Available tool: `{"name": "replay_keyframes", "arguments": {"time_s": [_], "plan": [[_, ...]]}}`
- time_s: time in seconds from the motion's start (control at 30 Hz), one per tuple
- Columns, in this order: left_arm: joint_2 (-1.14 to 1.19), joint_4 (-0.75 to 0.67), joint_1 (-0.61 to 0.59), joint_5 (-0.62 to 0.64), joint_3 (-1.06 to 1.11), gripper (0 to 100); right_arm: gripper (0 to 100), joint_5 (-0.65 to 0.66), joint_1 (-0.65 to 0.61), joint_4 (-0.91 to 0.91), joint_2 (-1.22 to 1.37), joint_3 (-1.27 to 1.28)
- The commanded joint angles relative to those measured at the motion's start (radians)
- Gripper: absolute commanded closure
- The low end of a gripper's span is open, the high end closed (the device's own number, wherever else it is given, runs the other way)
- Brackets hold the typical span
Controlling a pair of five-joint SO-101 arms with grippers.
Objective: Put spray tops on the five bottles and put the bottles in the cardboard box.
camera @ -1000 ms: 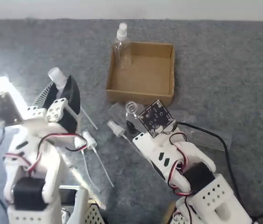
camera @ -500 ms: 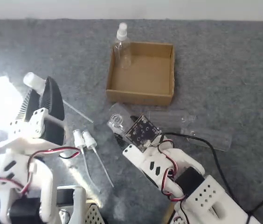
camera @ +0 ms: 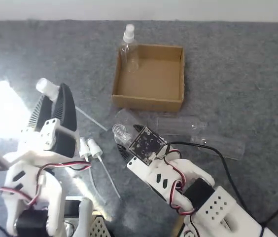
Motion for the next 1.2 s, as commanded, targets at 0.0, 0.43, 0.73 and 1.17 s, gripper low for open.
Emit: {"name": "replay_keyframes", "arguments": {"time_s": [0.0, 0.43, 0.73, 1.17], "plan": [[-0.008, -0.034, 0.018, 0.006, 0.007, 95, 88.7, 0.015, -0.031, -0.024, -0.013, -0.008], [-0.008, -0.026, 0.020, 0.009, 0.031, 95, 88.7, 0.017, -0.071, -0.021, -0.019, -0.008], [-0.009, -0.029, 0.107, 0.005, 0.084, 95, 88.7, 0.015, -0.068, -0.024, -0.018, -0.008], [-0.009, 0.032, 0.209, -0.121, 0.111, 95, 88.7, 0.008, -0.067, -0.025, -0.022, -0.008]]}}
